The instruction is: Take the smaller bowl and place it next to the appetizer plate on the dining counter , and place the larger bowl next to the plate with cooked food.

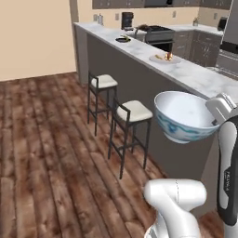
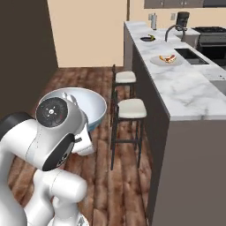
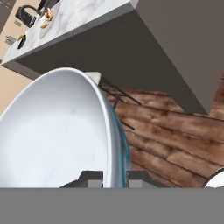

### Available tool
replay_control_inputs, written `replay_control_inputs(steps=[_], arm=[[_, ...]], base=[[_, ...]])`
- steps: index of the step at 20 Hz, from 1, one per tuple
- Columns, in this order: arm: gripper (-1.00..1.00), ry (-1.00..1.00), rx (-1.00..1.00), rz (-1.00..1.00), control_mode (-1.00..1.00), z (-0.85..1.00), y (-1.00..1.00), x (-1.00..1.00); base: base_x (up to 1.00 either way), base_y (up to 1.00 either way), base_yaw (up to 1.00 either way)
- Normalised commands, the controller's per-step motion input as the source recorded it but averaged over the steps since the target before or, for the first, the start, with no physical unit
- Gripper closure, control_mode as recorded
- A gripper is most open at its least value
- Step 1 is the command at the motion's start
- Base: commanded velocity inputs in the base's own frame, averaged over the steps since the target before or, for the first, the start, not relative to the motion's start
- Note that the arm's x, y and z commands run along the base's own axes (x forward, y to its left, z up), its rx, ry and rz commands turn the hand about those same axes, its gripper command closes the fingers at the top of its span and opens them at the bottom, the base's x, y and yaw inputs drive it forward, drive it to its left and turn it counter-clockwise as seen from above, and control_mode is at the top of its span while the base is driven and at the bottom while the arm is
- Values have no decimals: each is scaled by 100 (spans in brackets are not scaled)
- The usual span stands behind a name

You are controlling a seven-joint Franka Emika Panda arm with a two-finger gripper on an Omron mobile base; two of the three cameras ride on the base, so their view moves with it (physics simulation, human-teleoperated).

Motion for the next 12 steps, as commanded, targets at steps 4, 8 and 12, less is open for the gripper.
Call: replay_control_inputs(steps=[4, 8, 12], arm=[[100, 0, 0, 0, 100, 0, 0, 0], [100, 0, 0, 0, 100, 0, 0, 0], [100, 0, 0, 0, 100, 0, 0, 0]], base=[[77, 42, -36], [73, 19, -31], [59, 18, -32]])
